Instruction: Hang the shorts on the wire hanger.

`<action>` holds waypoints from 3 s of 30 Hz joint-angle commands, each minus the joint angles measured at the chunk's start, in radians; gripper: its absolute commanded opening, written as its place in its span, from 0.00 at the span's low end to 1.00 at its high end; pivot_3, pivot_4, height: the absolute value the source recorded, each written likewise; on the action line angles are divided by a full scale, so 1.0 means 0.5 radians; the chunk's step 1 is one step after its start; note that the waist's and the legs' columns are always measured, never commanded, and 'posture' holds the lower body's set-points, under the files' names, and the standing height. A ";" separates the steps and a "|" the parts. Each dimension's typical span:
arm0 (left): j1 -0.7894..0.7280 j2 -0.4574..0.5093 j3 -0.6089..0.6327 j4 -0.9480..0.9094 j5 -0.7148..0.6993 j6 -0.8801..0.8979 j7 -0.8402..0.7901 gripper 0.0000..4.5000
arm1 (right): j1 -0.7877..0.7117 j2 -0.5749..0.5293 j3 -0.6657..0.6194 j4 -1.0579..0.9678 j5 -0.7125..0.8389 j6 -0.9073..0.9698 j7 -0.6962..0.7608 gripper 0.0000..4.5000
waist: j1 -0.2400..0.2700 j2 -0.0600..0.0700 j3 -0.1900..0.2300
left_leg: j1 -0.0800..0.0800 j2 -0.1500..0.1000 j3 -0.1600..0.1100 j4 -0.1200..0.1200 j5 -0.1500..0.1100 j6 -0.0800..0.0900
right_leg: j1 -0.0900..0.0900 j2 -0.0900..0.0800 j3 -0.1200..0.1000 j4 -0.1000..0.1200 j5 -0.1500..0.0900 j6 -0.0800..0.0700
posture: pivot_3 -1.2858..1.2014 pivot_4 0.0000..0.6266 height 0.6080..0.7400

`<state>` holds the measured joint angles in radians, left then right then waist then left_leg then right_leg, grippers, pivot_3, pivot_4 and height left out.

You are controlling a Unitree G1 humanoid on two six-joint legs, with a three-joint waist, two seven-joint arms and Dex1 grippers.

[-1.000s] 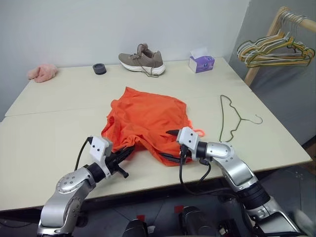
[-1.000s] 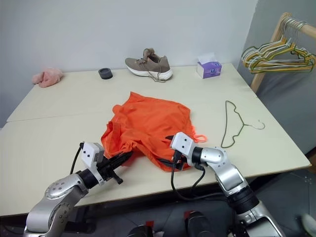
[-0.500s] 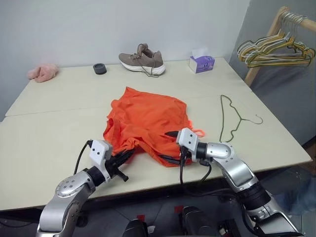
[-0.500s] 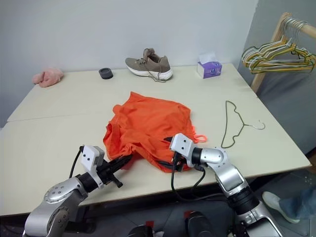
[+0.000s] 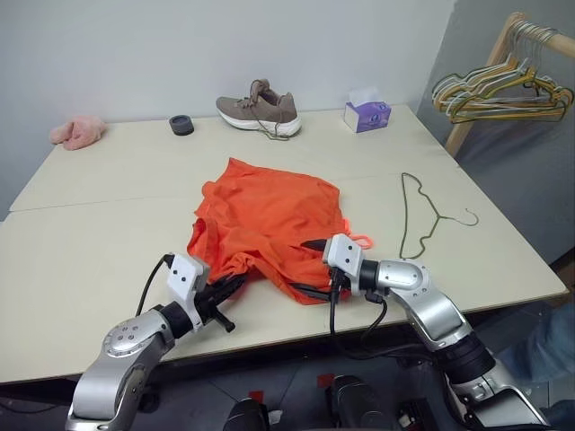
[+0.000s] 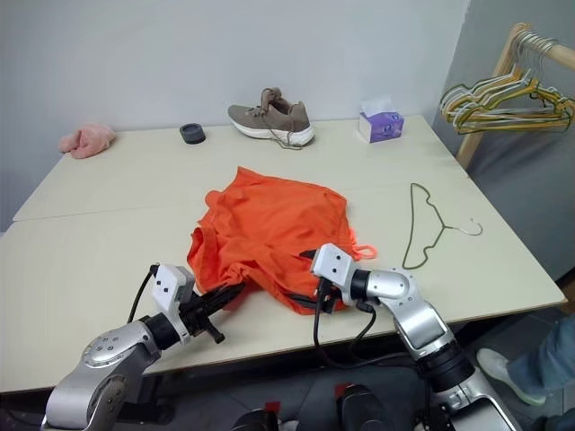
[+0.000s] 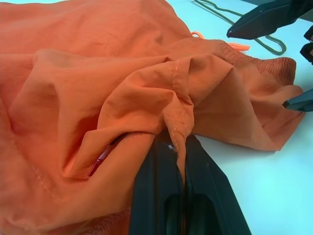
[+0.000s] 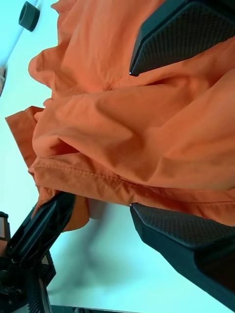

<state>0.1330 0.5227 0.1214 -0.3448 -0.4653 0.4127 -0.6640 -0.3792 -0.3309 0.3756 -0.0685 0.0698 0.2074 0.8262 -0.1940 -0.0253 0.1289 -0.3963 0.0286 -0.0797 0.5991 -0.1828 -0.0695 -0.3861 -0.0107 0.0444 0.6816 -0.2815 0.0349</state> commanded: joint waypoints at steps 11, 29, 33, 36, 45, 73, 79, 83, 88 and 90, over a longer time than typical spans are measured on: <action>-0.009 -0.029 0.014 -0.058 0.000 -0.019 0.052 0.09 | -0.036 0.006 -0.040 -0.048 0.031 -0.020 0.010 0.99 | 0.001 0.000 0.000 | 0.000 0.000 0.000 0.000 0.000 0.000 | 0.000 0.000 0.000 0.000 0.001 0.001 | 0.46 0.12 1.00; -0.004 -0.057 0.031 -0.009 0.022 -0.063 0.067 0.09 | -0.039 0.013 -0.042 -0.052 0.038 -0.015 0.009 0.99 | 0.002 0.000 0.000 | 0.000 0.000 0.000 -0.001 0.000 0.000 | 0.000 0.000 0.000 -0.001 0.000 0.000 | 0.45 0.11 1.00; -0.009 -0.058 0.028 0.003 0.023 -0.069 0.065 0.09 | -0.035 0.013 -0.041 -0.056 0.037 -0.017 0.006 0.99 | 0.002 0.000 0.000 | 0.000 0.000 0.000 -0.001 0.000 0.000 | 0.000 0.000 0.000 -0.001 0.000 0.000 | 0.45 0.12 1.00; -0.016 -0.061 0.024 0.013 0.025 -0.073 0.065 0.09 | -0.034 0.008 -0.045 -0.059 0.038 -0.014 0.006 0.99 | 0.002 0.000 0.000 | 0.000 0.000 0.000 -0.001 0.000 0.000 | 0.000 0.000 0.000 -0.001 0.000 0.000 | 0.45 0.12 1.00; -0.055 -0.070 -0.011 0.059 0.047 -0.092 0.037 0.09 | -0.020 -0.009 -0.055 -0.068 0.031 -0.019 -0.003 0.99 | 0.000 0.000 0.000 | 0.000 0.000 0.000 -0.001 0.000 0.000 | 0.000 0.000 0.000 -0.001 0.000 0.000 | 0.45 0.10 1.00; -0.075 -0.078 -0.025 0.097 0.098 -0.123 -0.004 0.09 | -0.030 -0.018 -0.038 -0.043 0.008 -0.040 -0.004 0.99 | -0.005 0.000 0.000 | -0.001 0.000 0.000 -0.001 0.000 0.000 | -0.001 0.000 0.000 -0.001 0.002 0.004 | 0.44 0.09 1.00; -0.078 -0.080 -0.026 0.102 0.103 -0.128 -0.008 0.09 | -0.029 -0.019 -0.040 -0.040 0.005 -0.042 -0.008 0.99 | -0.005 0.000 0.000 | -0.001 0.000 0.000 -0.001 0.000 0.000 | -0.001 0.000 0.000 -0.001 0.003 0.005 | 0.44 0.09 1.00; -0.080 -0.079 -0.028 0.101 0.104 -0.129 -0.011 0.09 | -0.029 -0.017 -0.042 -0.041 0.005 -0.040 -0.011 0.99 | -0.005 0.000 0.000 | -0.001 0.000 0.000 -0.001 0.000 0.000 | -0.001 0.000 0.000 -0.001 0.002 0.004 | 0.44 0.09 1.00; -0.083 -0.075 -0.033 0.101 0.105 -0.130 -0.010 0.09 | -0.030 -0.017 -0.044 -0.038 0.005 -0.043 -0.013 0.99 | -0.005 0.000 0.000 | -0.001 0.000 0.000 -0.001 0.000 0.000 | -0.001 0.000 0.000 -0.001 0.003 0.005 | 0.44 0.09 1.00; -0.084 -0.075 -0.035 0.099 0.106 -0.128 -0.008 0.09 | -0.030 -0.016 -0.046 -0.037 0.005 -0.042 -0.015 0.99 | -0.005 0.000 0.000 | -0.001 0.000 0.000 -0.001 0.000 0.000 | -0.001 0.000 0.000 -0.001 0.003 0.005 | 0.44 0.09 1.00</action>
<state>0.1036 0.4856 0.1031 -0.2809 -0.4147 0.3657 -0.6660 -0.3804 -0.3420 0.3732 -0.0678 0.0682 0.2036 0.8251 -0.1964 -0.0254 0.1287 -0.3966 0.0286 -0.0796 0.5987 -0.1828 -0.0695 -0.3865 -0.0107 0.0445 0.6811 -0.2801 0.0375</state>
